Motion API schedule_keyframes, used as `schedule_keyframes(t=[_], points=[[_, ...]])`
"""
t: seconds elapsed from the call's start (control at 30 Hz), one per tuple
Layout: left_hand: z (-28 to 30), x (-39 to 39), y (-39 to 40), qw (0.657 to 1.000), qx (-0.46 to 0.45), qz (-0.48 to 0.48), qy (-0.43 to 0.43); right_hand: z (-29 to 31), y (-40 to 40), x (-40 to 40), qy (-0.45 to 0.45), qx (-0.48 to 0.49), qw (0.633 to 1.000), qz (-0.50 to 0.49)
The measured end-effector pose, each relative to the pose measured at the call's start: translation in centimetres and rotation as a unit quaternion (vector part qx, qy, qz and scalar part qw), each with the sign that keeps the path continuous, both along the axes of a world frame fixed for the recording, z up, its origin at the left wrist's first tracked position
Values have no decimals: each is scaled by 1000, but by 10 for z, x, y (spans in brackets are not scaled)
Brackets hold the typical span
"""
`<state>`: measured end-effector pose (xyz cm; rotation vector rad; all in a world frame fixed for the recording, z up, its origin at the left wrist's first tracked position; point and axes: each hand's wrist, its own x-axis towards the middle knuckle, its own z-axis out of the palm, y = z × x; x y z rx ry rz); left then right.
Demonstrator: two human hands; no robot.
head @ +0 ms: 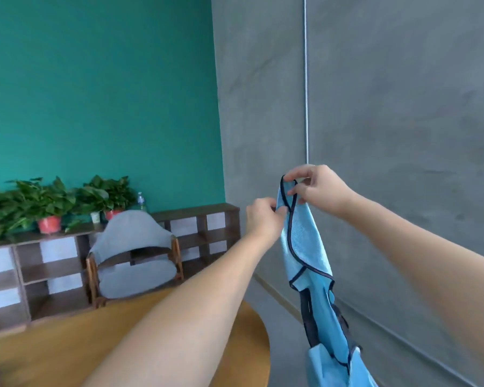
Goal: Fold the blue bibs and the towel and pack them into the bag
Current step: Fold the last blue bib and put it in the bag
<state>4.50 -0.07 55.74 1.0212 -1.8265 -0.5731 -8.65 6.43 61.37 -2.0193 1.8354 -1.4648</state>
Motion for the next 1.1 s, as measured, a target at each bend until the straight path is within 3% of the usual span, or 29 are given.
schedule_keyframes(t=[0.13, 0.27, 0.53, 0.7, 0.83, 1.0, 1.1], points=[[107, 84, 5, 993, -76, 51, 71, 84, 9, 57, 122, -114, 986, -25], [198, 167, 21, 981, -125, 94, 118, 141, 16, 110, 220, -157, 962, -43], [260, 275, 30, 979, -154, 129, 27, 169, 1, 198, 297, -166, 939, -41], [251, 322, 17, 955, -217, 182, -90, 164, -28, 236, 312, -161, 935, -43], [214, 355, -15, 950, -197, 173, -169, 140, -71, 265, 322, -162, 933, -20], [125, 391, -82, 915, -169, 220, -294, 68, -142, 299, 320, -128, 939, 25], [52, 411, -112, 913, -110, 223, -323, 4, -178, 315, 298, -83, 948, 79]])
